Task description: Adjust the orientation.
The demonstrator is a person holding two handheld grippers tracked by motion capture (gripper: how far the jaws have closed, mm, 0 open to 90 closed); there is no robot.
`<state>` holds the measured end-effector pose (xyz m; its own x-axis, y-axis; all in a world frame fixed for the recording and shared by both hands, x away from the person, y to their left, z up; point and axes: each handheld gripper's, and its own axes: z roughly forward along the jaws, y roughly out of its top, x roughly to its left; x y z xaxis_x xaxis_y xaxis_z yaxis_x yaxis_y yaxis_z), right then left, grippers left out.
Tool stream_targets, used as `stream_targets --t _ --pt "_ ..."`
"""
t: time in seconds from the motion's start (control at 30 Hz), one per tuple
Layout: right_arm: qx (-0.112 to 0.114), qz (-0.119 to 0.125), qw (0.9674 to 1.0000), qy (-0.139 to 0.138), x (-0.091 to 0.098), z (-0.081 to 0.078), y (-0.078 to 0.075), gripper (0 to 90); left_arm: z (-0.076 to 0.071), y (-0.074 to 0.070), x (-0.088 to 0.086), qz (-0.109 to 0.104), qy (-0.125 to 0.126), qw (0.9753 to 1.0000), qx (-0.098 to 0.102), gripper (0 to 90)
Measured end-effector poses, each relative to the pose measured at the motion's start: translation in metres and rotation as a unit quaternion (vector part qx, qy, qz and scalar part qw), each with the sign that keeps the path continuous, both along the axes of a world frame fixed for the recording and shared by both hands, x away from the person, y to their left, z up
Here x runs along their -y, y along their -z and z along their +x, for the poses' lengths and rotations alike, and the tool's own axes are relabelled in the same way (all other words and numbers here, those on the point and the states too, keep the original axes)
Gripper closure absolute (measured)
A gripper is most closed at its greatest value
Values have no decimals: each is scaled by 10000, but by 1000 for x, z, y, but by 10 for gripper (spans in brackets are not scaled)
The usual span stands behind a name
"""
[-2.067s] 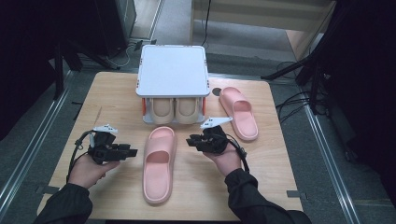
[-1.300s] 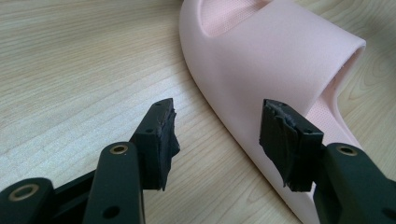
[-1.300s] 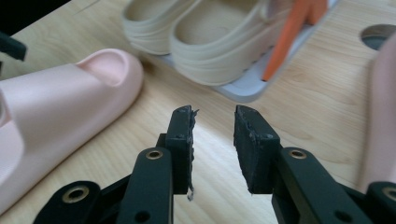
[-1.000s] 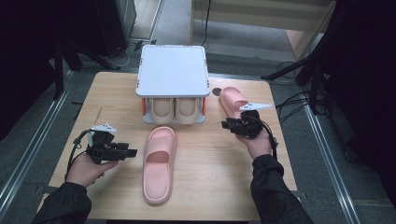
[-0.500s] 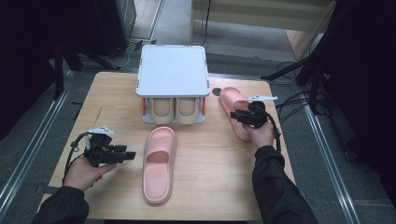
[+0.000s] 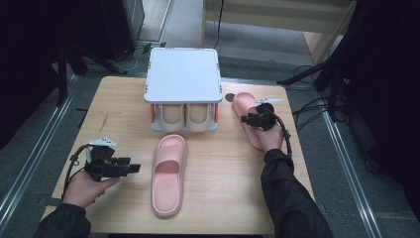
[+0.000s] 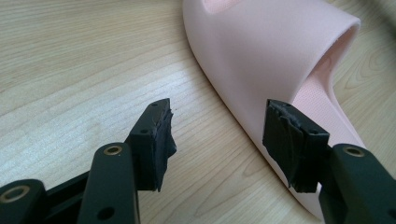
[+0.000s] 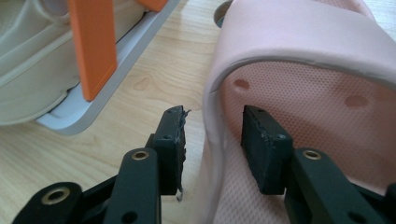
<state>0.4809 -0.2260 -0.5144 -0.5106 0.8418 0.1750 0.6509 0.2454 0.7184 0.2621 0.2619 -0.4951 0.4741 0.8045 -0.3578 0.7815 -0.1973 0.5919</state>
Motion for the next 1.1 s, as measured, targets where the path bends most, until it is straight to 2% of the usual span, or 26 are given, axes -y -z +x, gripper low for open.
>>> stream_targets --t 0.2,0.27,0.4,0.47,0.7,0.73,0.83,0.97,1.0,1.1 --pt "53 83 9999 108 3 5 4 668 1 2 1 9 9 10000 -52 419" --pt "93 68 9999 79 2 4 3 745 1 3 1 8 1 10000 -55 419" --pt "225 -255 9994 90 -5 1 -4 824 1 2 1 7 19 10000 -39 419" --pt "245 -266 9993 73 -5 1 -6 838 0 2 1 12 17 10000 -34 419" --pt "272 -72 9995 137 2 3 -15 856 1 2 -1 -15 -21 10000 -37 419" --pt "267 29 9995 140 4 2 -19 858 1 2 -1 -19 -18 10000 -35 419" --pt "293 88 9995 127 5 -2 -25 858 1 0 -1 8 -49 10000 27 439" --pt "362 98 9993 47 6 -9 -31 857 1 -3 -2 -64 -75 9999 118 460" --pt "348 43 9994 -12 6 -18 -36 857 2 -3 -1 -52 -60 9999 111 470" --pt "377 10 9993 -78 5 -30 -42 857 5 -3 1 -31 14 10000 90 487"
